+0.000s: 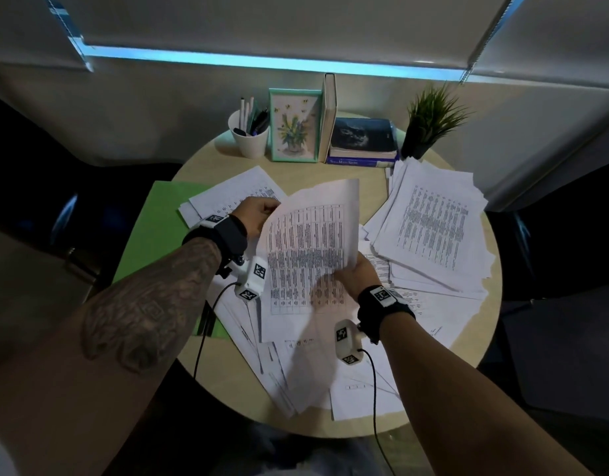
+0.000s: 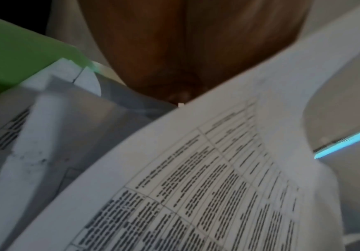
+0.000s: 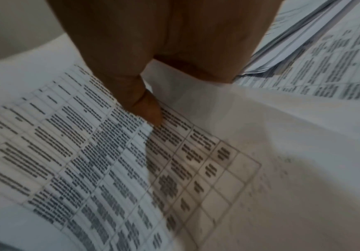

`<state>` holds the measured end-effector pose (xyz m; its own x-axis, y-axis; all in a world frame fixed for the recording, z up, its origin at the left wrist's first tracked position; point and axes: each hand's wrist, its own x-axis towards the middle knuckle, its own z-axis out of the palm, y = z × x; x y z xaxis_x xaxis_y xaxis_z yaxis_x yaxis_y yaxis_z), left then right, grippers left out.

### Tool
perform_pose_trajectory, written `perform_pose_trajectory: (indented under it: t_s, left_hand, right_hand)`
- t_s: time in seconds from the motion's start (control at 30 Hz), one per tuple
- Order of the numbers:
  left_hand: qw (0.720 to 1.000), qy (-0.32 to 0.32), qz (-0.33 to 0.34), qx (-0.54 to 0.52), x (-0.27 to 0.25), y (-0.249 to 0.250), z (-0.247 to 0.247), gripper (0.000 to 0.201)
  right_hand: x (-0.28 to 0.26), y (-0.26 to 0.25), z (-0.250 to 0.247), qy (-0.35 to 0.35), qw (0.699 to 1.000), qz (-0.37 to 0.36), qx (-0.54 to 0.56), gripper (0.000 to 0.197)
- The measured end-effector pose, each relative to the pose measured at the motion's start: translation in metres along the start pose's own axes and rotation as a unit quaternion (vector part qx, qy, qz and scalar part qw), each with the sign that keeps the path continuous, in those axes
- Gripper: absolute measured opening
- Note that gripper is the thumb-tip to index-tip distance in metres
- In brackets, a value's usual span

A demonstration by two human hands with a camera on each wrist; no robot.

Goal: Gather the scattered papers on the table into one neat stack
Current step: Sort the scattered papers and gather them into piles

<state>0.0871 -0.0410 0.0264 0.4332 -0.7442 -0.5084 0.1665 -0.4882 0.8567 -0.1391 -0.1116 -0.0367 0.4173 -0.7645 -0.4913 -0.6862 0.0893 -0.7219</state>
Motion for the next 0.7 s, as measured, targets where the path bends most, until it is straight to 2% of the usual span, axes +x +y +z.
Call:
perform_pose_trajectory:
  t_s: [0.03,0.1,0.13,0.2,0.27,0.37,0.43,0.47,0.57,0.63,0.67,0.7]
  left_hand:
    - [1.000,-0.001,-0.001,0.030,0.001,0.003,0.001,0.048]
    - [0.985,0.004,0.035,0.168,-0.003,0.005,0.002,0.023]
    - [0.979,0.002,0.049,0.196,-0.004,0.006,0.003,0.022]
    - [0.977,-0.014,0.061,0.205,-0.007,0.007,0.005,0.023]
    - [0.977,-0.003,0.073,0.201,-0.006,0.008,0.004,0.017]
    - [0.978,0.014,0.087,0.192,-0.009,0.008,0.004,0.014]
    - [0.977,0.024,0.106,0.185,-0.008,0.006,-0.002,0.009]
    - [0.972,0.051,0.119,0.195,-0.007,0.003,-0.008,0.008]
    - [0.931,0.212,0.143,0.260,0.011,-0.015,-0.032,0.035]
    - [0.936,0.297,0.105,0.157,0.004,-0.019,-0.035,0.057]
    - [0.945,0.308,0.067,0.089,-0.001,-0.022,-0.034,0.067]
    - [0.957,0.287,0.035,0.031,-0.004,-0.025,-0.032,0.076]
  right_hand:
    - [0.001,-0.002,0.001,0.007,1.000,-0.005,0.004,0.035]
    - [0.003,-0.007,0.000,0.041,0.999,-0.021,0.005,0.035]
    - [0.007,-0.008,-0.001,0.058,0.998,-0.035,0.000,0.036]
    - [0.019,-0.007,-0.001,0.081,0.993,-0.077,-0.030,0.041]
    - [0.018,-0.020,-0.005,0.070,0.990,-0.110,-0.052,0.042]
    - [0.017,-0.034,-0.012,0.025,0.994,-0.093,-0.049,0.037]
    - [0.020,-0.036,-0.014,0.036,0.996,-0.085,-0.019,0.031]
    - [0.020,-0.037,-0.014,0.049,0.996,-0.078,0.000,0.030]
    - [0.024,-0.036,-0.019,0.082,0.993,-0.057,0.068,0.031]
    - [0.026,-0.037,-0.025,0.092,0.990,-0.047,0.096,0.025]
    - [0.027,-0.038,-0.028,0.093,0.989,-0.044,0.106,0.020]
    - [0.028,-0.041,-0.031,0.098,0.987,-0.041,0.122,0.017]
